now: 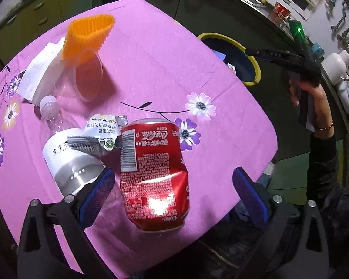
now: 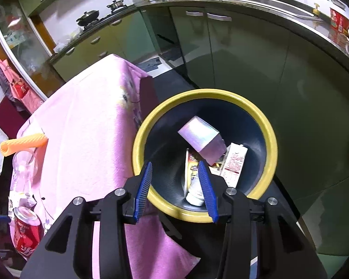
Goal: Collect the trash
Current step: 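Open the right gripper over the bin while the left gripper approaches the red Coca-Cola can, then grasp the red Coca-Cola can with the left gripper and carry it over the bin, then release the can into the bin and grasp the snack wrapper with the right gripper, then carry the snack wrapper over the bin and open the right gripper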
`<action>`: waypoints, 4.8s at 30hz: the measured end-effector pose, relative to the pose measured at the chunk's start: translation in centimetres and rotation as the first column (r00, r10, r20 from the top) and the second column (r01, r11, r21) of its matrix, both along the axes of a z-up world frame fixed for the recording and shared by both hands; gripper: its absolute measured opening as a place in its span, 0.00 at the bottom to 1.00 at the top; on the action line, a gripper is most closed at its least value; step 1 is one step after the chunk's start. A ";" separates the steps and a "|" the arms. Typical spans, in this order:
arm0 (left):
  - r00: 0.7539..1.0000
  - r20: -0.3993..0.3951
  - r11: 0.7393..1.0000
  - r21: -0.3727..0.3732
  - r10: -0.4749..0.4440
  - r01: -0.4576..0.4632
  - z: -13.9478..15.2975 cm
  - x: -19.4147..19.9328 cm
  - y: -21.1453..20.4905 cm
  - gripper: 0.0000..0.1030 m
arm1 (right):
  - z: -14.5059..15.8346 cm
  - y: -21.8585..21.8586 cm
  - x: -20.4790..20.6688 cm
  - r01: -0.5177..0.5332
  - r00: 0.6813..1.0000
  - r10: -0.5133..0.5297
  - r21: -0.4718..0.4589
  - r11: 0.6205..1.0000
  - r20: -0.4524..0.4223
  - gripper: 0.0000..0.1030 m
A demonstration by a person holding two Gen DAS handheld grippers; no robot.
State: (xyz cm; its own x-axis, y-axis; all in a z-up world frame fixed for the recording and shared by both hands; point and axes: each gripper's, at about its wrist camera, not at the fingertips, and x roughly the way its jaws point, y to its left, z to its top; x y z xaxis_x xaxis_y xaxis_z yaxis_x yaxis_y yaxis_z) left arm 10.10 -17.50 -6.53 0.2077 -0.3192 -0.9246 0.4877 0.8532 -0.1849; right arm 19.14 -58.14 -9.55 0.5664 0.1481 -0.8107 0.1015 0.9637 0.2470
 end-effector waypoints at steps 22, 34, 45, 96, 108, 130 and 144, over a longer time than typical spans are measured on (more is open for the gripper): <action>0.995 -0.091 0.990 0.128 -0.045 0.057 -3.6 1.6 -3.0 0.94 | -0.2 1.3 0.0 -0.054 0.999 0.054 0.025 0.998 0.001 0.44; 0.992 -0.102 0.978 0.186 -0.077 0.095 -5.0 1.3 -4.2 0.73 | -0.8 1.5 0.1 -0.067 0.998 0.067 0.041 0.997 -0.010 0.45; 0.988 -0.101 0.981 0.141 -0.120 0.133 -3.1 0.6 -4.1 0.67 | -1.0 1.5 0.0 -0.073 0.997 0.073 0.049 0.996 -0.015 0.45; 0.923 0.130 0.932 0.052 -0.363 0.359 -1.7 17.0 -33.9 0.85 | -0.3 -10.6 -9.5 0.208 0.977 -0.210 0.084 0.975 0.026 0.50; 0.937 0.327 0.954 -0.223 -0.122 0.202 12.0 7.6 -14.7 0.92 | 1.2 -4.2 -8.3 0.107 0.992 -0.109 0.045 0.993 0.056 0.50; 0.816 0.383 0.901 -0.203 0.433 -0.383 7.1 -1.7 16.0 0.94 | -0.5 29.1 -4.8 -0.482 0.873 0.485 0.066 0.873 -0.043 0.50; 0.844 0.335 0.906 -0.218 0.418 -0.362 4.9 -1.0 16.7 0.94 | -2.0 31.6 -4.3 -0.481 0.873 0.480 0.015 0.877 -0.081 0.31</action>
State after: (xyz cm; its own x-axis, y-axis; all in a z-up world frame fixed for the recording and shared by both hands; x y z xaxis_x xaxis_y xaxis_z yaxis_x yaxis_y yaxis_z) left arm 9.10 -0.80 -1.62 0.6561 -0.2598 -0.7085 0.1755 0.9657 -0.1916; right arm 14.84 -26.59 -11.53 0.3596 0.3811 -0.8517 -0.3553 0.9000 0.2526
